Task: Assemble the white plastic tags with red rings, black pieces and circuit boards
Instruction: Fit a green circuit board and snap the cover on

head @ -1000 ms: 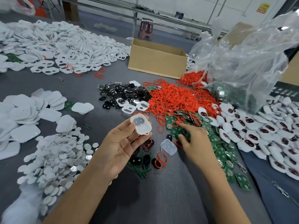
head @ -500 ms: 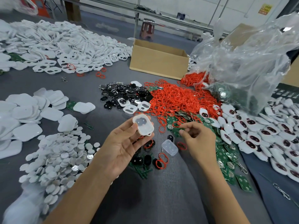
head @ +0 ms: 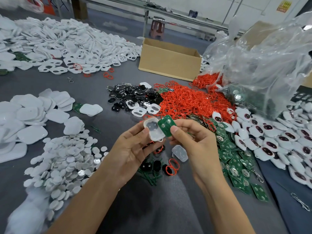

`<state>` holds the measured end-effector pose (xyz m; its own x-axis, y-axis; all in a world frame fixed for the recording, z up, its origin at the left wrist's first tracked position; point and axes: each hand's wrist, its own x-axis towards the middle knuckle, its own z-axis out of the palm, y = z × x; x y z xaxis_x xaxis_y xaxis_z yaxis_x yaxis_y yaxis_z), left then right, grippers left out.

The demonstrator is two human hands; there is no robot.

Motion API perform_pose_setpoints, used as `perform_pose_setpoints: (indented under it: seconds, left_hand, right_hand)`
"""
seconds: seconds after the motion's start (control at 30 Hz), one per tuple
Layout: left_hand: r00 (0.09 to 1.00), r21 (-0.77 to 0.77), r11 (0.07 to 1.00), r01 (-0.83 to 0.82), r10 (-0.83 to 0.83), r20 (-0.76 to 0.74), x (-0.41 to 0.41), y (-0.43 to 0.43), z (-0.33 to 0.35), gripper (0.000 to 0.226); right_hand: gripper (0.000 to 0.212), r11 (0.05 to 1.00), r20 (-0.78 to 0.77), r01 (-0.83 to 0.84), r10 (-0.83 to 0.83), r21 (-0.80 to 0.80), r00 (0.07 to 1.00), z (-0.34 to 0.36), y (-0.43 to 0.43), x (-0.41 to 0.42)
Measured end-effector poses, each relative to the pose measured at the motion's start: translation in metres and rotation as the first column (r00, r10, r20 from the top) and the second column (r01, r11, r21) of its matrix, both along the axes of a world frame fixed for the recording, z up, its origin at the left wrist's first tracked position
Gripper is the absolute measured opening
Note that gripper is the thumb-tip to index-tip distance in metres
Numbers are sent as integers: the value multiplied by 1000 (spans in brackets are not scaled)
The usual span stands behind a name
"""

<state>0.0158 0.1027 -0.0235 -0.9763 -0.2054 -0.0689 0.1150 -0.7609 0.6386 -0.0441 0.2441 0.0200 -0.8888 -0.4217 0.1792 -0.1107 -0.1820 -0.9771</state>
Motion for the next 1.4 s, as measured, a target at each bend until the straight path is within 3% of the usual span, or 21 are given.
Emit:
perform_pose_setpoints:
  seconds: [0.13,0.2,0.27,0.37,0.43,0.53,0.87,1.07,1.4]
  left_hand:
    - [1000,-7,1000,4,-4,-4,0,0,-2,37]
    - [1000,4,1000,-4,4,-2,-1,0,-3,33]
    - [1000,12,1000,-13,13,3,-1,1,-4,29]
    - [1000,-8,1000,-12,12,5,-2,3,-5,32]
    - [1000,-20,1000,-10,10,9,-2,4,-5,38]
    - [1000,-11,1000,-11,11,7,-2,5,-6,42]
    - [997,30,998,-61,59,39,-3,3,-8,36]
    - [998,14,999,-49,49,30,-2,4,-6,30]
    - [999,21,999,-32,32,24,0,4,-4,31]
  right_hand:
    - [8,999,-57,42,-40,34,998,-2,-1,0]
    - [10,985,-206,149,-127,92,970,-7,-3,1]
    - [11,938,-475,313,-210,149,855,-13,-7,3]
    - [10,862,-803,489,-195,133,563,-22,-11,7]
    - [3,832,-882,542,-167,113,441,-27,-11,9]
    - [3,806,-925,586,-153,86,347,-31,-12,10]
    - [11,852,-894,475,-19,220,448,-31,-14,10]
    - [19,893,-790,415,-126,173,600,-29,-12,9]
    - [26,901,-717,408,-185,150,672,-28,-12,8]
